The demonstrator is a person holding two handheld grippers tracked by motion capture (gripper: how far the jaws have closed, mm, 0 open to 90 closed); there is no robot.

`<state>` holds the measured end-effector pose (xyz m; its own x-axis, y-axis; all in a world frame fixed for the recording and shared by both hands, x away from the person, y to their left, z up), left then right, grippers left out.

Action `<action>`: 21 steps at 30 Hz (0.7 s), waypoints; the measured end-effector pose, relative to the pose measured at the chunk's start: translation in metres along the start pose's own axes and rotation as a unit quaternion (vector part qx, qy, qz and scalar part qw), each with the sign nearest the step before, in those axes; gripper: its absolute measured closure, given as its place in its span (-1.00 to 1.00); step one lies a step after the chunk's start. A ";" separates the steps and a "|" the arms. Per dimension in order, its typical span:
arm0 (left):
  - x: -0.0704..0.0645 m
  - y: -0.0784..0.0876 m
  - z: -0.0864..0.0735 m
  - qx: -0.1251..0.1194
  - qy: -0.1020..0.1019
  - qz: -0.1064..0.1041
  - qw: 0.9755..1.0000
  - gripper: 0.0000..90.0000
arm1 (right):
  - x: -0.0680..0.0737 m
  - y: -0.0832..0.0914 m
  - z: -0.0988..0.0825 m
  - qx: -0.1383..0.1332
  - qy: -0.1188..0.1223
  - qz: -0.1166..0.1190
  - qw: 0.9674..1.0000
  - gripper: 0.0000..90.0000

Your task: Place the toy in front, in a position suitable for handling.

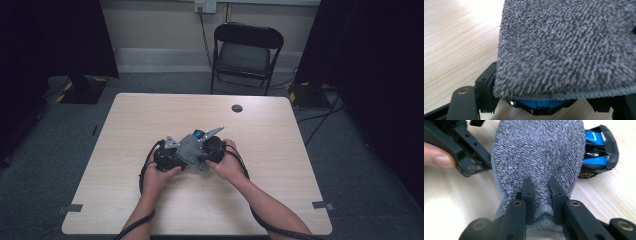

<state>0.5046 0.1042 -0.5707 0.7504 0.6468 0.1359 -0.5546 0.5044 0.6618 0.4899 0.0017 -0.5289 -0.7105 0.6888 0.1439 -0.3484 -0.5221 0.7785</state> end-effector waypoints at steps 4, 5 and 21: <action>0.000 0.000 0.000 0.000 0.000 0.000 1.000 -0.43 | -0.006 0.000 0.000 0.002 -0.004 -0.008 1.000 0.73; 0.000 0.000 0.000 0.000 0.000 0.000 1.000 -0.43 | -0.008 -0.001 0.000 0.001 -0.007 -0.004 1.000 0.73; 0.000 0.000 0.000 0.000 0.000 0.000 1.000 -0.43 | -0.033 -0.004 0.012 -0.009 -0.044 -0.022 0.999 0.73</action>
<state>0.5047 0.1042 -0.5707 0.7503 0.6471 0.1354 -0.5546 0.5047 0.6616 0.5226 -0.0131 -0.5290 -0.6382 0.7523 0.1638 -0.3899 -0.4992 0.7738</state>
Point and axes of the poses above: each handheld gripper's, and its own axes: y roughly backward along the jaws, z roughly out of its top, x roughly to its left, the point moved 10 cm from there along -y, roughly forward along the jaws, and after that the axes turned 12 degrees about -y, right-handed, at the moved point
